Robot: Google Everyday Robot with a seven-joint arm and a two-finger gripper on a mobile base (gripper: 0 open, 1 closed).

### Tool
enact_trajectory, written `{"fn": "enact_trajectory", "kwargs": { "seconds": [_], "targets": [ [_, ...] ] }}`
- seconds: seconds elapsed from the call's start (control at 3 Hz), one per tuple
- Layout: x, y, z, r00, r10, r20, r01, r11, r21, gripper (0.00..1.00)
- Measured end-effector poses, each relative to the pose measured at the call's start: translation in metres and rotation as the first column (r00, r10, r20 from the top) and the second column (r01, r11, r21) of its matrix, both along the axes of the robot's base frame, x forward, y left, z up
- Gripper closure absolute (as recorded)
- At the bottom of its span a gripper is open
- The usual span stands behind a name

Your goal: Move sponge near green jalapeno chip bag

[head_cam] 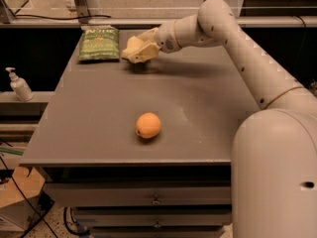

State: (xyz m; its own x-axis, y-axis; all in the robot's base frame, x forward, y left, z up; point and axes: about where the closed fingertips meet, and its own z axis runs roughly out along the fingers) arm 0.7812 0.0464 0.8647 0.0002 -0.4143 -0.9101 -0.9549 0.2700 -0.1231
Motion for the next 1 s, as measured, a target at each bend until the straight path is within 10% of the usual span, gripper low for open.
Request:
{"fn": "enact_trajectory", "kwargs": {
  "seconds": [1.0],
  "targets": [
    [0.004,0.058,-0.001,0.996,0.071,0.054,-0.071,0.997,-0.01,0.13]
  ]
}}
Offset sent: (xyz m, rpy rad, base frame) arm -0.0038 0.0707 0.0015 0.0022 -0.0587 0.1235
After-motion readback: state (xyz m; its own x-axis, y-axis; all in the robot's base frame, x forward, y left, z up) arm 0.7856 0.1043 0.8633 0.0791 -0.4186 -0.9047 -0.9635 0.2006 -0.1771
